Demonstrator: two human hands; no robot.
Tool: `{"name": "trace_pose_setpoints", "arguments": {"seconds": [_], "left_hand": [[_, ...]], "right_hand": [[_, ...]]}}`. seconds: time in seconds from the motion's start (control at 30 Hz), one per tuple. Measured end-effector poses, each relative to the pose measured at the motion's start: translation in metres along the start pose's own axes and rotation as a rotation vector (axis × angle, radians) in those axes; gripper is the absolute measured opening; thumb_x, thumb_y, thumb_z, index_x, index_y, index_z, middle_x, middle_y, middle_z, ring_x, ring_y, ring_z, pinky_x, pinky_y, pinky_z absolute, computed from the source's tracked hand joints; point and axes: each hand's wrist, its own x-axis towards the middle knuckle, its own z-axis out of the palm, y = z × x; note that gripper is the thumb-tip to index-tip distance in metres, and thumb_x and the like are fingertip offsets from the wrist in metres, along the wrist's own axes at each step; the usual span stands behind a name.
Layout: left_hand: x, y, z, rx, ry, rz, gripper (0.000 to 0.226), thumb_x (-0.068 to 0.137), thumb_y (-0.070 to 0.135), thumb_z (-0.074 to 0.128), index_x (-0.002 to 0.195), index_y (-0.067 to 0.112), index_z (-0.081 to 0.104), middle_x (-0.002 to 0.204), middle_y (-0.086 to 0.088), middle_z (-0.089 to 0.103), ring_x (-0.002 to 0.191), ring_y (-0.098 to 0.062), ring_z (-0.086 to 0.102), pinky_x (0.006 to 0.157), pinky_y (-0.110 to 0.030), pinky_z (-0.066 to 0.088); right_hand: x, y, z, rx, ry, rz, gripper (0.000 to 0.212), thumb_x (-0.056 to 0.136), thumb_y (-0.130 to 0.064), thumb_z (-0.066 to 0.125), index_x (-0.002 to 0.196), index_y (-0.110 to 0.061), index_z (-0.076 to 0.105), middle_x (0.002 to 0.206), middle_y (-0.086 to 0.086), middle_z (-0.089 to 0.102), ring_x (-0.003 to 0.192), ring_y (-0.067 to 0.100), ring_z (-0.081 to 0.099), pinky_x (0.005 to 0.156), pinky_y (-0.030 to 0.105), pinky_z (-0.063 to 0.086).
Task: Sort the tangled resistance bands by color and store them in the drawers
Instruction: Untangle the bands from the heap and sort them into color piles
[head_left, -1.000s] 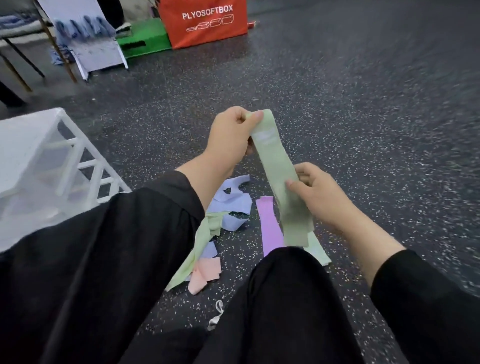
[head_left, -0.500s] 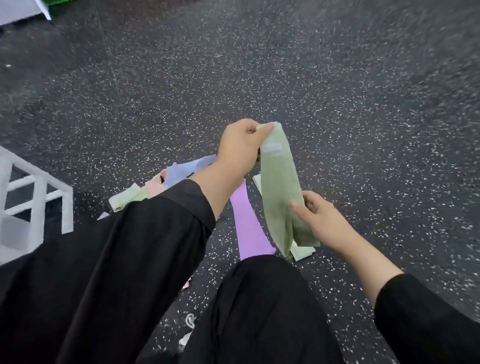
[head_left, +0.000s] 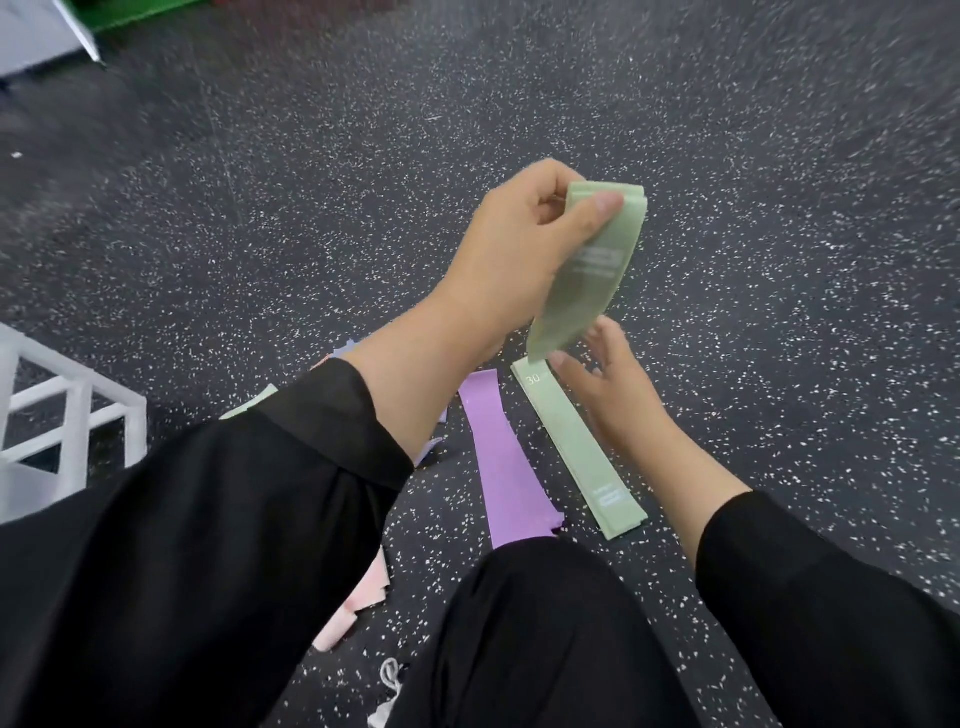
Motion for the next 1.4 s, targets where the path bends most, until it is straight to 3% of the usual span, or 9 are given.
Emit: {"name": "trace_pose_setpoints", "arguments": {"seconds": [0.13,0.23,0.33,0.5,0.67,0.9,1.1,1.27,1.4], "left_hand": [[0.006,0.009,0.003,-0.104,0.047,0.007,0.015,0.101,0.024,0.064,0.090,0.017,0.058,0.081,0.003,0.065,0.068,-0.006,0.057,0.058,-0.018,0.046],[0.010,0.006,0.008,-0.133,0.124,-0.006,0.018,0.101,0.029,0.064,0.087,0.018,0.059,0.080,0.004,0.062,0.068,-0.007,0.054,0.059,-0.020,0.045],[0.015,-0.010,0.010,-0.157,0.212,-0.055,0.020,0.100,0.032,0.065,0.084,0.020,0.060,0.079,0.005,0.062,0.070,-0.009,0.053,0.065,-0.027,0.043],[0.019,-0.058,0.017,-0.194,0.326,-0.274,0.025,0.099,0.035,0.064,0.083,0.017,0.058,0.083,-0.003,0.058,0.073,-0.019,0.050,0.064,-0.035,0.042],[0.030,-0.101,0.024,-0.166,0.330,-0.390,0.030,0.096,0.041,0.066,0.083,0.016,0.056,0.084,-0.008,0.059,0.074,-0.021,0.052,0.063,-0.038,0.044],[0.021,-0.147,-0.005,0.255,0.255,-0.584,0.060,0.097,0.056,0.057,0.143,0.018,0.052,0.123,-0.007,0.065,0.096,-0.023,0.061,0.082,-0.034,0.049],[-0.083,-0.199,-0.065,0.403,0.306,-0.674,0.033,0.103,0.034,0.054,0.129,0.016,0.061,0.112,0.000,0.066,0.097,-0.023,0.061,0.086,-0.034,0.048],[-0.165,-0.234,-0.109,0.570,0.340,-0.711,0.029,0.100,0.025,0.059,0.125,0.012,0.067,0.122,-0.009,0.069,0.113,-0.028,0.064,0.091,-0.030,0.044],[-0.217,-0.247,-0.144,0.891,0.280,-0.634,0.029,0.096,0.022,0.058,0.116,0.006,0.072,0.120,-0.018,0.069,0.107,-0.042,0.064,0.093,-0.046,0.050]], "right_hand": [[0.002,-0.006,0.000,0.055,0.005,-0.004,0.012,0.096,-0.033,0.064,0.107,-0.035,0.060,0.095,-0.020,0.072,0.090,0.001,0.068,0.083,0.031,0.053],[-0.008,-0.002,-0.005,0.098,0.009,0.024,0.005,0.098,-0.027,0.064,0.098,-0.030,0.068,0.083,-0.016,0.073,0.075,0.004,0.066,0.071,0.031,0.054],[-0.026,0.015,-0.014,0.162,-0.023,0.131,0.016,0.095,-0.034,0.067,0.097,-0.019,0.071,0.088,0.001,0.075,0.076,0.022,0.070,0.072,0.045,0.059],[-0.050,0.046,-0.031,0.044,-0.002,0.196,0.013,0.101,-0.030,0.058,0.102,-0.024,0.069,0.092,-0.011,0.076,0.078,-0.002,0.068,0.068,0.015,0.050],[-0.052,0.067,-0.042,0.034,0.003,0.272,0.012,0.099,-0.023,0.062,0.109,-0.025,0.069,0.100,-0.012,0.077,0.089,0.007,0.074,0.075,0.024,0.054],[-0.024,0.104,-0.031,-0.610,-0.126,0.477,0.063,0.097,-0.044,0.058,0.151,-0.017,0.041,0.142,0.006,0.057,0.123,0.026,0.058,0.096,0.036,0.050],[0.008,0.047,0.018,-0.597,-0.137,0.253,0.041,0.102,-0.038,0.051,0.136,-0.017,0.056,0.130,0.003,0.062,0.110,0.023,0.060,0.088,0.033,0.047],[0.023,-0.024,0.106,-0.607,-0.425,0.072,0.034,0.099,-0.034,0.055,0.119,-0.008,0.065,0.120,0.009,0.070,0.106,0.032,0.065,0.086,0.041,0.054],[0.008,-0.048,0.186,-0.672,-0.637,-0.038,0.037,0.100,-0.039,0.055,0.131,-0.020,0.061,0.132,0.000,0.064,0.114,0.024,0.062,0.093,0.032,0.050]]}}
